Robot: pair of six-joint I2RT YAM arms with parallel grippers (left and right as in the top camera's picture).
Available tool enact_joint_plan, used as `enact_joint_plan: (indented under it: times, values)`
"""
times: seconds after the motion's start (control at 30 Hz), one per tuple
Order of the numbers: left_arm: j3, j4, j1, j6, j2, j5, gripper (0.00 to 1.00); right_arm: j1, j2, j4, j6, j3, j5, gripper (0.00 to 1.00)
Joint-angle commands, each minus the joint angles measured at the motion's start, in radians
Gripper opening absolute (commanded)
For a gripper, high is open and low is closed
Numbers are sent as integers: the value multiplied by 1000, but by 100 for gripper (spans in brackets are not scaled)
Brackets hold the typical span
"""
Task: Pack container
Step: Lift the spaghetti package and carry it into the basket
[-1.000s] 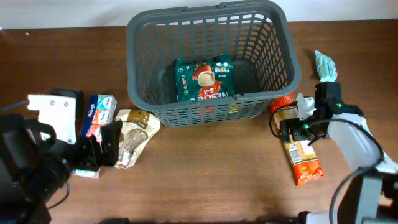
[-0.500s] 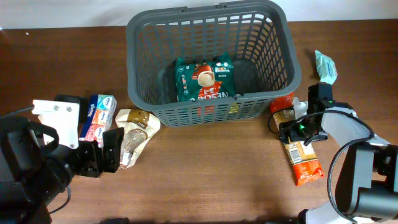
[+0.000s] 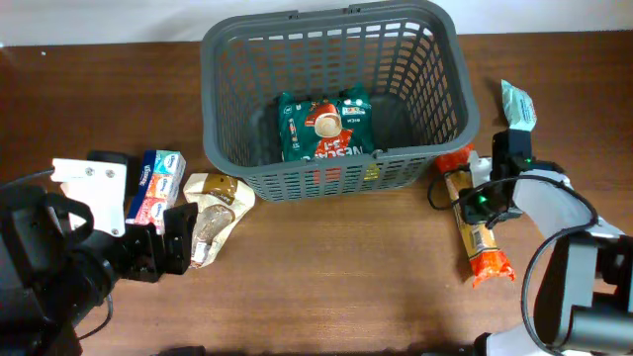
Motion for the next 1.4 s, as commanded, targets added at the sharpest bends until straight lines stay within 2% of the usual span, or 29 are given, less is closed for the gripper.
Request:
enact_joint_plan:
  times: [0.0, 0.2, 0.4, 0.6, 0.8, 1.07, 1.2, 1.37]
  values:
    - [8, -1, 5, 13, -6, 11, 99, -4, 47, 18, 61, -24, 24, 4]
    - [8, -1, 5, 13, -6, 11, 99, -29, 18, 11, 82, -22, 15, 4]
    - [8, 0, 5, 13, -6, 11, 99, -87, -122, -11, 148, 76, 3, 4]
    - [8, -1, 5, 13, -6, 12, 99, -150, -246, -72, 240, 253, 1, 3]
    - [8, -1, 5, 13, -6, 11, 99, -113, -330, -140, 230, 522, -29, 4]
    - [8, 0, 5, 13, -6, 11, 99, 51, -343, -124, 86, 756, -122, 3]
    - [8, -1, 5, 13, -6, 11, 99, 167, -342, -18, -29, 772, -217, 4]
    - [8, -1, 5, 13, -6, 11, 99, 316, -301, 114, -243, 772, -363, 3]
